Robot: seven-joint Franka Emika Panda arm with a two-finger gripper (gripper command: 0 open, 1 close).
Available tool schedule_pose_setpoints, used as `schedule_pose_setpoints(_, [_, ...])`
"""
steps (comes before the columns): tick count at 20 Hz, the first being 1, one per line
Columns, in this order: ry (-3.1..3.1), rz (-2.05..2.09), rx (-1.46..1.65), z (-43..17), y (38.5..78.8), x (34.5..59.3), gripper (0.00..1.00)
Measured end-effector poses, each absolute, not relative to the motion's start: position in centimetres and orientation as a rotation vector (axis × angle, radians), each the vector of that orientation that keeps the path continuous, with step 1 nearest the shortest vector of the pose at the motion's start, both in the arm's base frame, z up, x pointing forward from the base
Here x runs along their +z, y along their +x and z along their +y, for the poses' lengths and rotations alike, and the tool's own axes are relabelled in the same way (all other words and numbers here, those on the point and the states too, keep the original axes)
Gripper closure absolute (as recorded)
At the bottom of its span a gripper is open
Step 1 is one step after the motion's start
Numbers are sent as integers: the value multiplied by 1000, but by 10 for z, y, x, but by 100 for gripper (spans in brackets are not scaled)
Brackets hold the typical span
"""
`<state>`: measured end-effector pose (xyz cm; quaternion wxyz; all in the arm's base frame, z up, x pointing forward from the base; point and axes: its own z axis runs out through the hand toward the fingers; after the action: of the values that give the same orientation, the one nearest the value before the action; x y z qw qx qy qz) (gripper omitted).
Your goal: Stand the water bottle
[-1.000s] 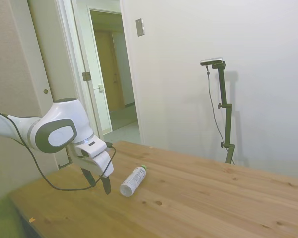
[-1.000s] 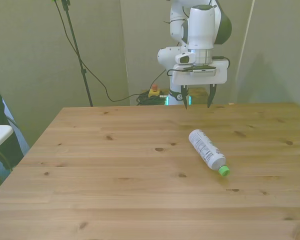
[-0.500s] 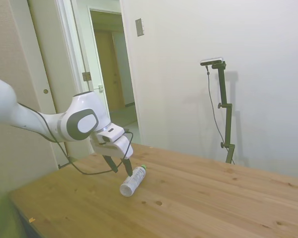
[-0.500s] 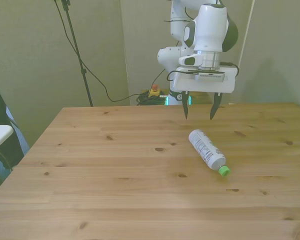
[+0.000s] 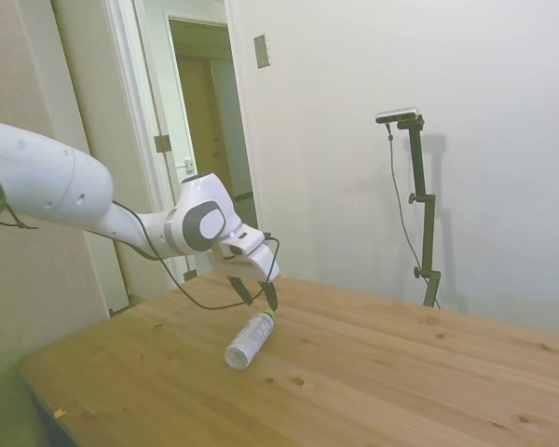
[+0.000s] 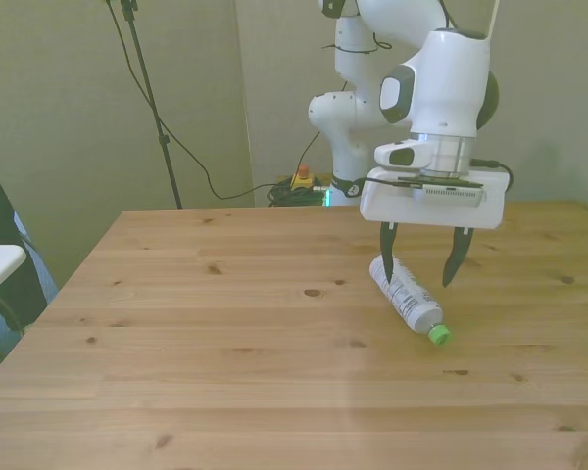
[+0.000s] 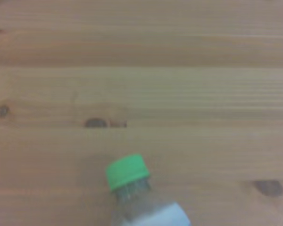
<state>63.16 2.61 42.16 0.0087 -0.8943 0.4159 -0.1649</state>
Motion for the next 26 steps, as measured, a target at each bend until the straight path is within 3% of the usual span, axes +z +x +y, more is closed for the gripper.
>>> schedule_pose_setpoints(5, [-2806,1299,-489,34,662,392,0])
schedule_pose_setpoints(14, [-2818,1308,-413,45,668,358,0])
schedule_pose_setpoints(15, [-2818,1314,-413,42,669,357,100])
schedule_pose_setpoints(26, [-2812,1343,-398,34,669,351,100])
